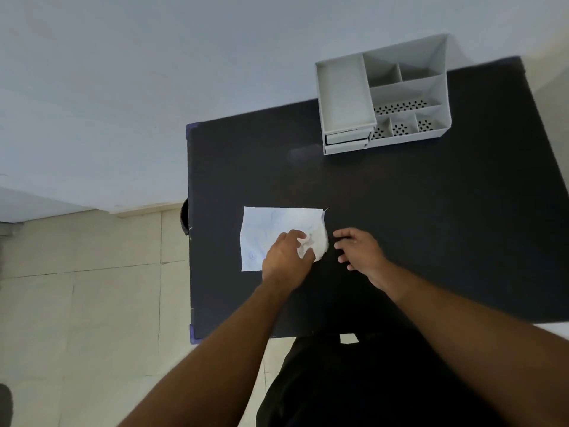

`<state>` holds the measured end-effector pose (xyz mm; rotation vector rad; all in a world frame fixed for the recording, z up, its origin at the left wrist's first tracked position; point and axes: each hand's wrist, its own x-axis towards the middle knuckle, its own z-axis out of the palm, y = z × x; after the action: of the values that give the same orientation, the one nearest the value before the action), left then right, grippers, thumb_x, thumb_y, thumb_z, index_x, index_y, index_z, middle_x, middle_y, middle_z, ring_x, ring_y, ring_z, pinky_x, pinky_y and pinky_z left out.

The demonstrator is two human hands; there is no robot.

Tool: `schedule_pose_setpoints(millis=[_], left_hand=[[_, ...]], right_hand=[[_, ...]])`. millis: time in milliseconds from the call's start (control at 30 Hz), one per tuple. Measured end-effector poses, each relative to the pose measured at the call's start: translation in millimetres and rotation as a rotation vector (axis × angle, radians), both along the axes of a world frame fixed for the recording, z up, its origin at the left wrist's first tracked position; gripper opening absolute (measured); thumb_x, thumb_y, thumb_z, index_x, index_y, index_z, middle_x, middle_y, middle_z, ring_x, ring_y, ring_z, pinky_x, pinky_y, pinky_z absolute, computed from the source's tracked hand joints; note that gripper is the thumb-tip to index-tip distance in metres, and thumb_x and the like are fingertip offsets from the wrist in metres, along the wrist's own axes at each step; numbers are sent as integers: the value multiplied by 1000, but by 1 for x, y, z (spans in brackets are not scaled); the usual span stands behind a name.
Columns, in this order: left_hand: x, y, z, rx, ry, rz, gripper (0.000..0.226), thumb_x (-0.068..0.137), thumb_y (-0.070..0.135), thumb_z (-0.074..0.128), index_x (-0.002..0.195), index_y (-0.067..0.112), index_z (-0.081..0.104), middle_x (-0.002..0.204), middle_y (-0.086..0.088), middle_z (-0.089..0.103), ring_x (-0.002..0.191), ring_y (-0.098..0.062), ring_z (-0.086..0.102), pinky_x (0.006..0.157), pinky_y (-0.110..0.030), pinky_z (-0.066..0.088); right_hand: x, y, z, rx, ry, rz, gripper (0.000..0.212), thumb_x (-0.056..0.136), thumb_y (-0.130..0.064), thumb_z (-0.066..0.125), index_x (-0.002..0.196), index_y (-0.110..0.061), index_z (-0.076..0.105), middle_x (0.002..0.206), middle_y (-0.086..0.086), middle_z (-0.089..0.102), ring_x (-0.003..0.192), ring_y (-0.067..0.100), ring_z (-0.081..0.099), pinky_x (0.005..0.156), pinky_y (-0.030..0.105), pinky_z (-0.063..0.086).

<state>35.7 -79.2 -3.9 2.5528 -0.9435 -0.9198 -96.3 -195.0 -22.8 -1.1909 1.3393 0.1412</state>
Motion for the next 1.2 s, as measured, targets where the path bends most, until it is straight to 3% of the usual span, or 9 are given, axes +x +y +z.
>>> schedule_pose_setpoints(millis=[67, 167, 300, 367, 633, 767, 967, 1100, 1200], left_hand=[[4, 3, -4, -34, 55, 33, 37, 93, 37, 64, 128, 30, 57, 120, 7, 60, 104, -18, 63, 83, -34, 53], [11, 6, -10, -70, 17, -21, 45, 93, 34, 65, 136, 25, 55, 136, 2, 54, 124, -20, 53, 97, -38, 51], [20, 4, -15, -27, -8, -101, 57, 98, 35, 59, 151, 21, 43, 161, -1, 36, 148, -21, 30, 116, -42, 36], [24, 1, -18, 16, 30, -106, 57, 102, 36, 52, 155, 22, 37, 167, 0, 27, 153, -21, 23, 119, -42, 31], [31, -5, -27, 149, 38, -155, 56, 106, 41, 36, 160, 29, 25, 170, -1, 15, 156, -23, 14, 120, -51, 31], [30, -6, -29, 199, -2, -187, 58, 106, 42, 34, 161, 30, 19, 171, 0, 11, 157, -25, 10, 118, -54, 31], [27, -11, -30, 232, 7, -173, 60, 106, 42, 33, 162, 25, 17, 172, -2, 5, 157, -30, 2, 120, -54, 25], [27, -14, -30, 238, 23, -187, 61, 106, 41, 33, 162, 33, 10, 172, -4, 2, 157, -34, 0, 120, -57, 26], [26, -15, -31, 266, -11, -216, 60, 106, 42, 32, 161, 40, 8, 172, -5, 1, 156, -36, 3, 117, -58, 29]], right_hand=[[4, -1, -7, -78, 40, 36, 37, 94, -22, 58, 130, -24, 62, 102, -8, 70, 72, 14, 70, 60, 27, 50], [16, -1, -11, -114, 36, 51, 44, 91, -29, 65, 134, -20, 62, 106, -3, 74, 72, 14, 72, 61, 27, 50], [31, -2, -15, -159, 72, 88, 29, 88, -33, 70, 112, -20, 74, 92, -3, 76, 79, 19, 73, 78, 40, 61], [36, -3, -19, -171, 107, 109, 22, 88, -36, 71, 103, -21, 77, 90, -4, 76, 80, 18, 72, 78, 40, 61], [36, -2, -25, -192, 127, 78, 10, 89, -36, 69, 84, -28, 70, 80, -11, 70, 81, 14, 69, 70, 28, 54], [31, -2, -25, -201, 132, 9, 13, 85, -30, 63, 84, -18, 68, 80, -4, 70, 77, 18, 67, 61, 27, 51], [27, -4, -29, -186, 74, -55, 18, 85, -32, 62, 96, -18, 62, 87, 0, 68, 79, 23, 69, 72, 47, 62], [28, -8, -28, -184, 15, -34, 32, 89, -41, 68, 114, -22, 62, 97, -3, 68, 88, 19, 69, 77, 47, 62], [30, -10, -28, -202, -8, -18, 24, 90, -40, 68, 108, -24, 66, 95, -3, 71, 88, 20, 70, 76, 48, 62]])
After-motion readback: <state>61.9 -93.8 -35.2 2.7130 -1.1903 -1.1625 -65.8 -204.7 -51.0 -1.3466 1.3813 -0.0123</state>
